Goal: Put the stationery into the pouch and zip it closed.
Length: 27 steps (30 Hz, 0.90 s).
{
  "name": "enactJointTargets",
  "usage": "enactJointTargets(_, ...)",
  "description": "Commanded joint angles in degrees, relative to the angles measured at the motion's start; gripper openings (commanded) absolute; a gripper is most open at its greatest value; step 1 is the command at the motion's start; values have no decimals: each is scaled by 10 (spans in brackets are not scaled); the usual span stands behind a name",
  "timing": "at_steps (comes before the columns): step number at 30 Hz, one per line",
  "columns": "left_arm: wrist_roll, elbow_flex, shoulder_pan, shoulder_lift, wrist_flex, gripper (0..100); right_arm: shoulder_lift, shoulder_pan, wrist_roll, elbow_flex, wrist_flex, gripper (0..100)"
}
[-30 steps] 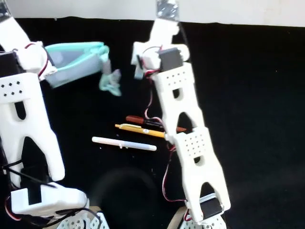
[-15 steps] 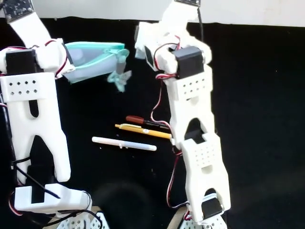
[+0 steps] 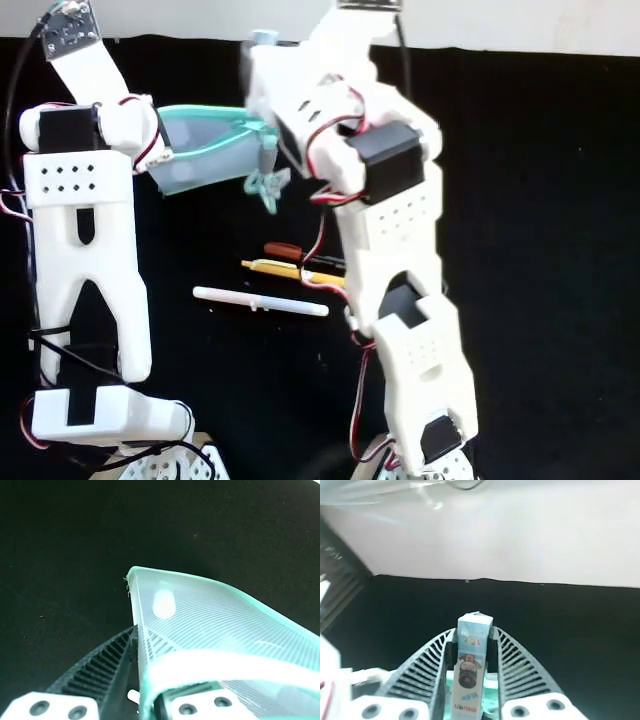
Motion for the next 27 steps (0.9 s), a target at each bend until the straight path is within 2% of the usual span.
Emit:
enactJointTargets(1, 7, -4, 7, -6, -16, 7, -33, -34, 22, -68, -20, 7)
enactJointTargets(10, 8, -9, 7, 65, -27, 7, -29, -54, 25, -68, -36, 7)
enactJointTargets(18, 8, -34, 7, 71, -25, 7, -24, -57, 25, -68, -73, 7)
enactJointTargets(27, 6, -34, 7, 71, -24, 7, 53, -58, 26, -69, -109, 7)
